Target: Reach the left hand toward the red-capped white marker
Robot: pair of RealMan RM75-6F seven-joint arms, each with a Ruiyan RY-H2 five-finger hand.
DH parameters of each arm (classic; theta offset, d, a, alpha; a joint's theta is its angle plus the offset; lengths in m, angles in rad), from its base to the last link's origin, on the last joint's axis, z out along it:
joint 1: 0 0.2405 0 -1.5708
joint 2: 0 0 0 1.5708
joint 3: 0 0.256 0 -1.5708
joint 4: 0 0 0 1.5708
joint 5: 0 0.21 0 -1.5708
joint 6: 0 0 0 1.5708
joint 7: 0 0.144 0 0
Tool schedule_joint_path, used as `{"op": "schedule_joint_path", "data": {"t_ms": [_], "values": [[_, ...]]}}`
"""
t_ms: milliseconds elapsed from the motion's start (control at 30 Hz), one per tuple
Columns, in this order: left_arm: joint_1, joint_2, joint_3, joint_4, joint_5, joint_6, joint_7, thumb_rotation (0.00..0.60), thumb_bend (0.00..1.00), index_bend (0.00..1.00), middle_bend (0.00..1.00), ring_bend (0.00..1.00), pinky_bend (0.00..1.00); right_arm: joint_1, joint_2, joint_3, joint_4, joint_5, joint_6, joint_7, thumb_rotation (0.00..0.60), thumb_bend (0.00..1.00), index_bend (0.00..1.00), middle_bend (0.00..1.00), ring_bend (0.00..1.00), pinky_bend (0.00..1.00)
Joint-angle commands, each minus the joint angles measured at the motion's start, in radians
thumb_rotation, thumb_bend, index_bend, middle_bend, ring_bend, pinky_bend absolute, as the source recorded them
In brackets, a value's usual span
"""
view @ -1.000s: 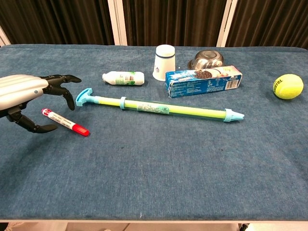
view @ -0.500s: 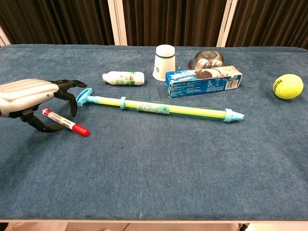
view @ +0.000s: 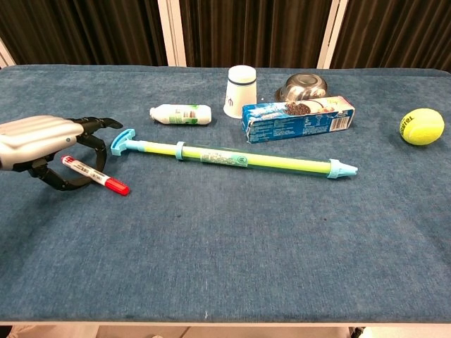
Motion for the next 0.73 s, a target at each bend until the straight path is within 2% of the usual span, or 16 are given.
{"op": "schedule_joint_path", "data": {"t_ms": [33, 167, 267, 433, 567, 733], "values": [[0.002, 0.014, -0.004, -0.016, -0.003, 0.015, -0.006, 0.600, 0.50, 0.55, 0.01, 0.00, 0.13, 0.000, 0.001, 0.001, 0.000, 0.000, 0.001, 0.005, 0.600, 0.32, 0.06, 0.15, 0.10, 0.09], [0.002, 0.070, -0.020, -0.090, -0.008, 0.041, 0.011, 0.600, 0.51, 0.56, 0.01, 0.00, 0.13, 0.000, 0.002, 0.001, 0.001, -0.002, 0.002, 0.013, 0.600, 0.32, 0.06, 0.15, 0.10, 0.09], [0.002, 0.142, -0.041, -0.192, -0.011, 0.070, 0.040, 0.600, 0.51, 0.56, 0.01, 0.00, 0.13, 0.000, 0.002, 0.000, 0.000, -0.003, 0.001, 0.014, 0.600, 0.32, 0.06, 0.15, 0.10, 0.09], [-0.006, 0.302, -0.101, -0.421, -0.030, 0.110, 0.089, 0.600, 0.51, 0.56, 0.01, 0.00, 0.13, -0.001, 0.004, 0.002, -0.001, -0.001, 0.003, 0.020, 0.600, 0.32, 0.06, 0.15, 0.10, 0.09], [-0.011, 0.432, -0.154, -0.610, -0.062, 0.122, 0.072, 0.600, 0.51, 0.56, 0.01, 0.00, 0.13, 0.001, 0.007, 0.004, -0.001, 0.000, 0.001, 0.028, 0.600, 0.32, 0.06, 0.15, 0.10, 0.09], [-0.024, 0.558, -0.208, -0.755, -0.112, 0.101, 0.023, 0.600, 0.51, 0.56, 0.01, 0.00, 0.13, 0.000, 0.008, 0.005, 0.003, -0.002, 0.004, 0.034, 0.600, 0.32, 0.06, 0.15, 0.10, 0.09]]}}
